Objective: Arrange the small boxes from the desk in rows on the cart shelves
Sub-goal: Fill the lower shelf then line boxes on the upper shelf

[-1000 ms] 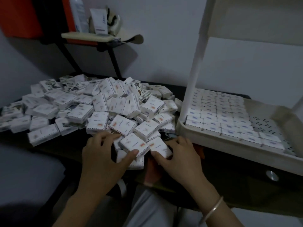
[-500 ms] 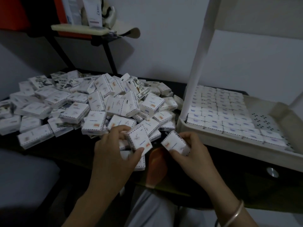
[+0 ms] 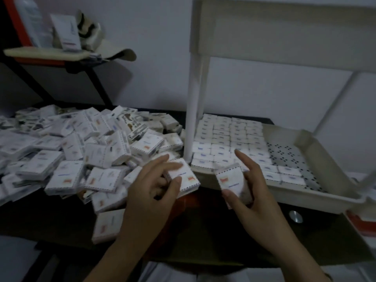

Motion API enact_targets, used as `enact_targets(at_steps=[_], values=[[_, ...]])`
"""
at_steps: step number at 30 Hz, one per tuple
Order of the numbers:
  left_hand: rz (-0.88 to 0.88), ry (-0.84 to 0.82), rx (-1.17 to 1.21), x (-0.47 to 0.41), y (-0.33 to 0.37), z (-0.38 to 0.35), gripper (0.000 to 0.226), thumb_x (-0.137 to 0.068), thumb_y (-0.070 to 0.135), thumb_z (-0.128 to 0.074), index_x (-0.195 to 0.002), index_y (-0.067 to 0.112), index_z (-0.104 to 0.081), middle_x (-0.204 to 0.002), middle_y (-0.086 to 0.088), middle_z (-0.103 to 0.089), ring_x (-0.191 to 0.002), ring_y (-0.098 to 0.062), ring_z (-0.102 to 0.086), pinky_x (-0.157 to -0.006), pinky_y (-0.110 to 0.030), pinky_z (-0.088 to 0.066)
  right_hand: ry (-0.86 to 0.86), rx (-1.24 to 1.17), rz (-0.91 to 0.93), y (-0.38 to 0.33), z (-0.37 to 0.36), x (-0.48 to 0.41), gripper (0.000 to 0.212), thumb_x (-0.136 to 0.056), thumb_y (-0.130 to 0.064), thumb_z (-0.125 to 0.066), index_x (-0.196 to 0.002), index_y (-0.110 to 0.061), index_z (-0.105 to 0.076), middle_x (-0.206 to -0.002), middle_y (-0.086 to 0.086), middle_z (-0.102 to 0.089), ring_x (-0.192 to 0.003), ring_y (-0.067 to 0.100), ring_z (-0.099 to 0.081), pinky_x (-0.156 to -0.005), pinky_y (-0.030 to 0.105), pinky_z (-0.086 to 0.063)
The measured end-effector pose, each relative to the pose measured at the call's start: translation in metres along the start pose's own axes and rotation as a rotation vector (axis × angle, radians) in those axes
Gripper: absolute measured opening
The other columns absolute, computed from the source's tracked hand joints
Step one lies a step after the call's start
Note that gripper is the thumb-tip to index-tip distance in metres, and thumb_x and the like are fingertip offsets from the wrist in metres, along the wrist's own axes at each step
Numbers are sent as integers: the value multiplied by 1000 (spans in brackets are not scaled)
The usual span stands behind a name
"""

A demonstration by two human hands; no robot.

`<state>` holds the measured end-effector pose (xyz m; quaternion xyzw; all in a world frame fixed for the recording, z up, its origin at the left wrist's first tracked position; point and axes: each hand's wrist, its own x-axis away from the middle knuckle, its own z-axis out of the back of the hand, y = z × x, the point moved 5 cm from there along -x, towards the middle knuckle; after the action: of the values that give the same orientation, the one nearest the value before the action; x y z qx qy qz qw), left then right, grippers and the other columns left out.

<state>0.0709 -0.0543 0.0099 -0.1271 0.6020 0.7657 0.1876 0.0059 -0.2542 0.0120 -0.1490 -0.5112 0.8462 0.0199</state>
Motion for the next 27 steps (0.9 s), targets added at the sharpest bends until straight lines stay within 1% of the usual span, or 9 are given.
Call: enact_targets(at_steps=[3,5,8,12,17,20,22,25,27], values=[[-36,-111,51,-4,13,-32,21,-89,16,-63,-97,32,-73,-127,23,-54,-99,1,-63,-76,-11,-52,75,44,43,3,26,4,69,-92,-25,-59,-136,-63,-23,-135,-56,-18,-123,-34,-14,-96,4,-26],[-43,-193,101,-4,19,-50,39,-89,-3,-61,-104,30,-71,-134,18,-50,-106,6,-58,-81,-8,-49,126,32,16,5,45,4,64,-91,-25,-60,-131,-64,-29,-130,-58,-21,-124,-31,-19,-101,13,-31],[-72,-298,110,-4,21,-76,68,-78,-21,-57,-116,34,-65,-138,19,-43,-98,-12,-62,-80,-15,-51,212,51,-40,5,76,-1,65,-76,-44,-69,-129,-57,-34,-120,-54,-33,-115,-25,-37,-95,20,-41],[-95,-302,90,-15,27,-102,60,-78,-16,-63,-107,36,-63,-121,11,-55,-96,-14,-62,-74,-21,-54,331,284,-87,9,113,-17,94,-61,-40,-83,-136,-35,-25,-116,-25,-41,-95,0,-50,-81,24,-46],[-85,-286,85,-30,32,-120,44,-81,-3,-68,-100,36,-64,-112,20,-55,-106,-2,-57,-84,-18,-50,482,202,-103,35,145,-40,62,-80,-25,-76,-117,-28,-27,-103,-10,-52,-81,-1,-56,-56,17,-43],[-65,-253,109,-39,38,-121,18,-79,38,-70,-96,40,-65,-116,24,-56,-113,1,-54,-83,-20,-52,464,217,-91,47,155,-53,39,-86,-30,-68,-114,-28,-40,-98,-21,-52,-83,-6,-53,-61,16,-38],[-57,-220,70,-45,43,-120,31,-71,56,-64,-95,37,-67,-116,25,-59,-114,3,-54,-85,-21,-51,462,320,-59,54,159,-63,15,-91,-38,-59,-101,-29,-53,-96,-14,-57,-84,-2,-55,-65,19,-38],[-7,-236,78,-54,47,-124,27,-78,46,-65,-101,31,-65,-99,20,-68,-94,3,-63,-78,-21,-53,454,510,-39,66,161,-71,25,-93,-46,-47,-81,-27,-57,-91,2,-57,-83,20,-54,-65,28,-40],[53,-246,123,-59,44,-128,21,-84,31,-68,-104,31,-61,-94,15,-72,-85,1,-67,-71,-17,-54,407,430,-75,71,159,-72,19,-94,-39,-50,-87,-25,-60,-87,-1,-60,-76,20,-56,-63,29,-45]])
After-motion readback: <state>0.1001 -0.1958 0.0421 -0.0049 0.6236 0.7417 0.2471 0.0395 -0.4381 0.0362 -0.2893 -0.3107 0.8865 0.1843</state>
